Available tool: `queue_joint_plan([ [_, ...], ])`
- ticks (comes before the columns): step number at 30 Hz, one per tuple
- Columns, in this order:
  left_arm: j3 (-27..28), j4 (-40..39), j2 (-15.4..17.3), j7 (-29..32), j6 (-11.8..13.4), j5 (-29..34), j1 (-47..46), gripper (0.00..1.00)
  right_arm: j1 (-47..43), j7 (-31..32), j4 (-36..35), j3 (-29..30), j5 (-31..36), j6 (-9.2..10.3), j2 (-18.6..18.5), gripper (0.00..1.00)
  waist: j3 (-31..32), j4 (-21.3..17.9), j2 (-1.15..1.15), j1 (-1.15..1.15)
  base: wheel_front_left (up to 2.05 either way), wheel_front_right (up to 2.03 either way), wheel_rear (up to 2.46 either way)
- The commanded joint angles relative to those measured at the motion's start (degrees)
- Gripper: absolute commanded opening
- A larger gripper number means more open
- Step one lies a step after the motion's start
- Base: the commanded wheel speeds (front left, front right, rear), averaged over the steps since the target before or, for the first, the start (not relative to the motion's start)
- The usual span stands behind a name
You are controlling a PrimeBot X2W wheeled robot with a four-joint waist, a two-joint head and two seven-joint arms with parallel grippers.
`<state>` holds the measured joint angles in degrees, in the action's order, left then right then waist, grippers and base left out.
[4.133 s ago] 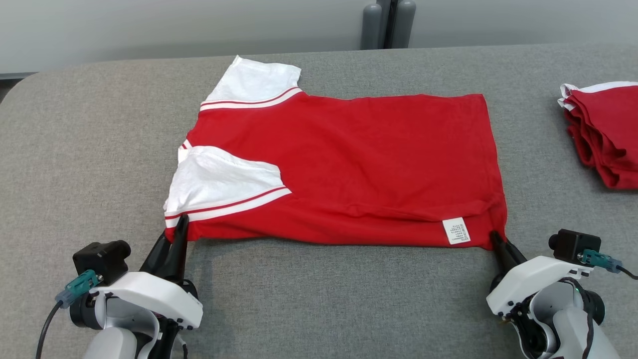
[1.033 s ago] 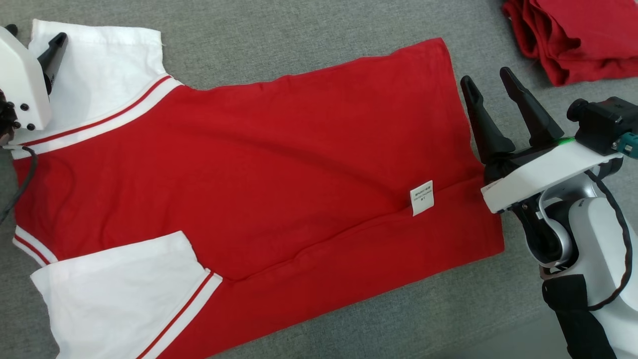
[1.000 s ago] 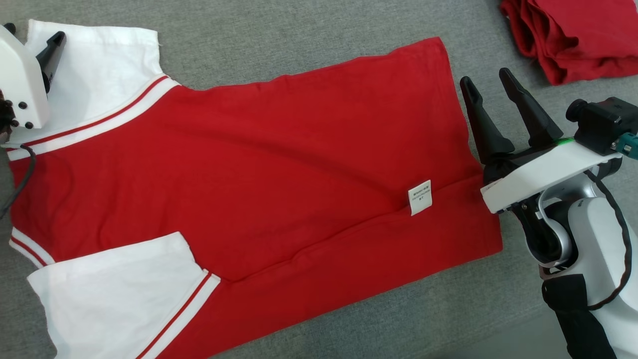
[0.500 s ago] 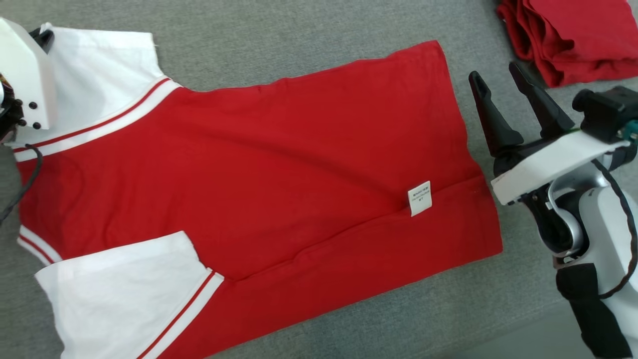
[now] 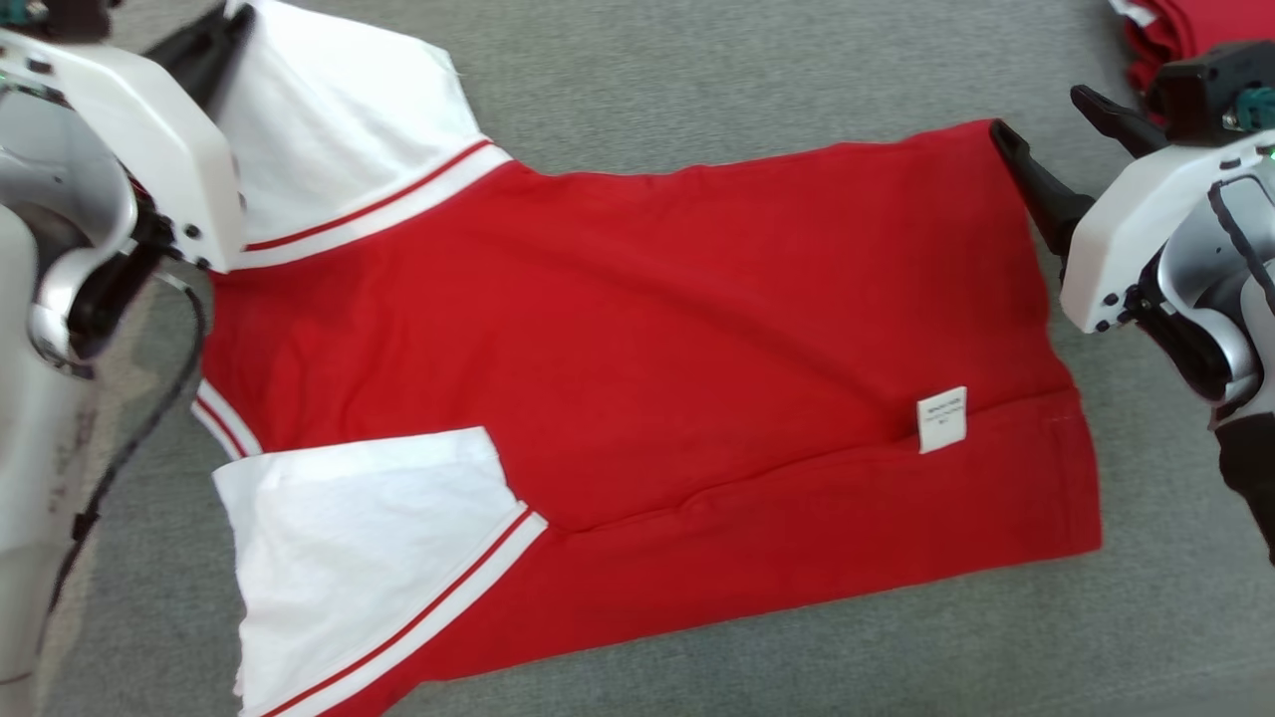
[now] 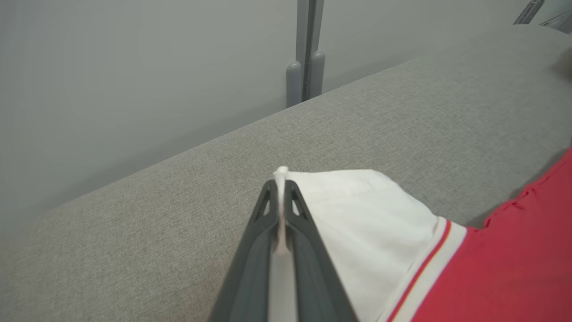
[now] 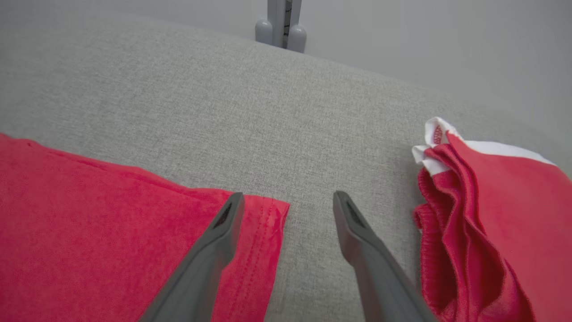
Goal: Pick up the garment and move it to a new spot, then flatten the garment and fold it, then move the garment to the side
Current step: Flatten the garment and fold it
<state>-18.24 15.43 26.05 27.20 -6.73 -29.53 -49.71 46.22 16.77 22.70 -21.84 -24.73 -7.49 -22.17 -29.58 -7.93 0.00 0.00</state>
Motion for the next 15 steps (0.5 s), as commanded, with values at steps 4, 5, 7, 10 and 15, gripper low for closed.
queue_joint_plan([
  [4,-0.9,-1.3,-1.3,-1.3,0.0,-0.6,1.4,0.0,3.3,3.0,4.3,-3.2,-0.8,-0.01,-1.9,1.0,-0.6,2.6,0.0,0.0,0.0,0.0,0.0],
  [5,-1.1,-1.4,-1.6,-1.6,0.0,-0.7,1.6,0.0,3.9,3.6,5.3,-4.0,-1.0,-0.01,-2.3,1.0,-0.7,3.0,0.0,0.0,0.0,0.0,0.0],
  [7,-1.5,-1.5,-2.1,-1.9,0.1,-0.8,1.7,0.0,4.8,5.0,6.9,-5.7,-1.8,-0.01,-2.7,0.98,-0.8,3.5,0.0,0.0,0.0,0.0,0.0],
  [10,-1.8,-1.3,-2.5,-2.5,0.0,-1.0,1.5,0.0,5.8,6.7,8.5,-8.1,-2.8,-0.01,-3.6,0.96,-0.9,4.1,0.0,0.0,0.0,0.0,0.0],
  [15,-1.7,-0.7,-2.7,-3.5,0.0,-1.3,1.3,0.0,7.0,8.0,9.9,-10.9,-4.6,0.0,-4.9,0.36,-0.8,4.5,0.0,0.0,0.0,0.0,0.0],
])
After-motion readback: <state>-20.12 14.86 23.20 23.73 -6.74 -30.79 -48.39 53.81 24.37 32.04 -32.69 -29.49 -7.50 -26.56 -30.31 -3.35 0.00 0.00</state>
